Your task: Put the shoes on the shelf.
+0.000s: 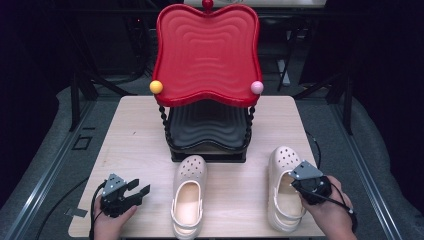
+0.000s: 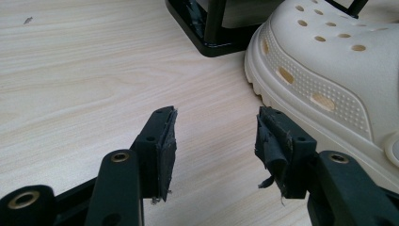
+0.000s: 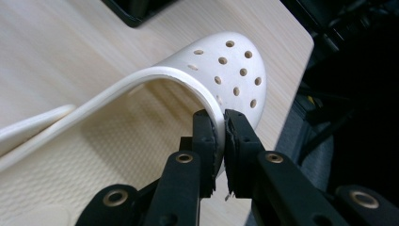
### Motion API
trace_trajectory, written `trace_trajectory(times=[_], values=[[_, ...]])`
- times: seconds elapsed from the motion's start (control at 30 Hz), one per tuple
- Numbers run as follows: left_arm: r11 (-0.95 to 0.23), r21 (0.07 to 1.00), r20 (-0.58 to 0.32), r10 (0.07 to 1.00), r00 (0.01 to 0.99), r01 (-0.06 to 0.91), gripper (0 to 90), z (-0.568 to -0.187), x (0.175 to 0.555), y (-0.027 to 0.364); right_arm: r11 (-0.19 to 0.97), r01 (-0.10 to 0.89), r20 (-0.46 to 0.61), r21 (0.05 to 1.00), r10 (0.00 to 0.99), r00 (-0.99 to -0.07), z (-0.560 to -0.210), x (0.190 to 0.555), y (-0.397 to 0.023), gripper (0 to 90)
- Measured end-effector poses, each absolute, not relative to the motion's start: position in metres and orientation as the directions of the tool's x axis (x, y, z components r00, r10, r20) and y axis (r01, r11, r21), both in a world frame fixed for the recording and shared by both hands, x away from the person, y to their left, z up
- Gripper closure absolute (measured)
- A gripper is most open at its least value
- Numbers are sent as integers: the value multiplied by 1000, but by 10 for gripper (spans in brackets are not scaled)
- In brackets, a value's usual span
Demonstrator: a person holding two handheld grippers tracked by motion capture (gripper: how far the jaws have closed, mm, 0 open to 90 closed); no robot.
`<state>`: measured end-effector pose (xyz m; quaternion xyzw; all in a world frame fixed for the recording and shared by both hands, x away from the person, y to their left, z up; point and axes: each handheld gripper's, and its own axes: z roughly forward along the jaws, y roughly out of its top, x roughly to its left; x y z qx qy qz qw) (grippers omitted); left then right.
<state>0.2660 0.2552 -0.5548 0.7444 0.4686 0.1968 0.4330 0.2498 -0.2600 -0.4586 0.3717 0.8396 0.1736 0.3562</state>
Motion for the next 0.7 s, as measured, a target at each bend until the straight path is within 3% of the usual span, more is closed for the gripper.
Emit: trace_trajectory(times=[0.33,0.7], values=[[-183,832,-115,866,486,523,482,-554,265,256,723,420,-481,549,684,-549,-467,225,-209,836],[-193,829,-113,862,495,525,482,-554,264,254,789,315,-476,527,581,-660,-485,229,-141,836]])
